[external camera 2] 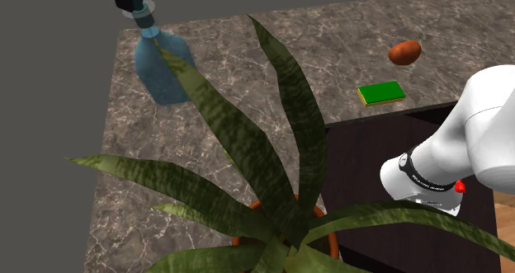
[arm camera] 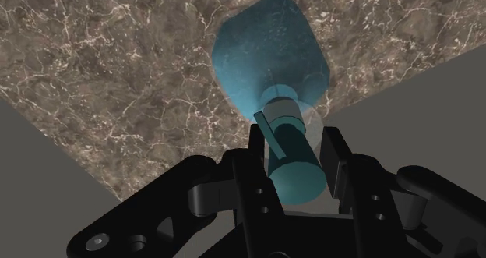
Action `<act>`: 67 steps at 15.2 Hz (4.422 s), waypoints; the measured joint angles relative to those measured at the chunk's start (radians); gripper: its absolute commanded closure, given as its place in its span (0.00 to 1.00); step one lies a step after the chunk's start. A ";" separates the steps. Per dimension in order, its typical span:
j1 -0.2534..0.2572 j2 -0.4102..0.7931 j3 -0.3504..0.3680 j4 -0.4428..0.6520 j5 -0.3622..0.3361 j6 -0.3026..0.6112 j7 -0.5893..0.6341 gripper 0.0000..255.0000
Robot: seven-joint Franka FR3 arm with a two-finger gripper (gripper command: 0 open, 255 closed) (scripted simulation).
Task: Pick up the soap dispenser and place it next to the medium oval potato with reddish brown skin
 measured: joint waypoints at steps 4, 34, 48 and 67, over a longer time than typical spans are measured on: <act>0.006 0.027 0.003 0.095 -0.007 -0.068 0.009 1.00; -0.227 -0.531 -0.351 -0.439 0.048 -0.134 -0.555 1.00; -0.311 -0.558 -0.615 -0.412 -0.030 -0.208 -0.893 1.00; -0.360 -0.452 -0.888 -0.359 -0.052 -0.172 -1.222 1.00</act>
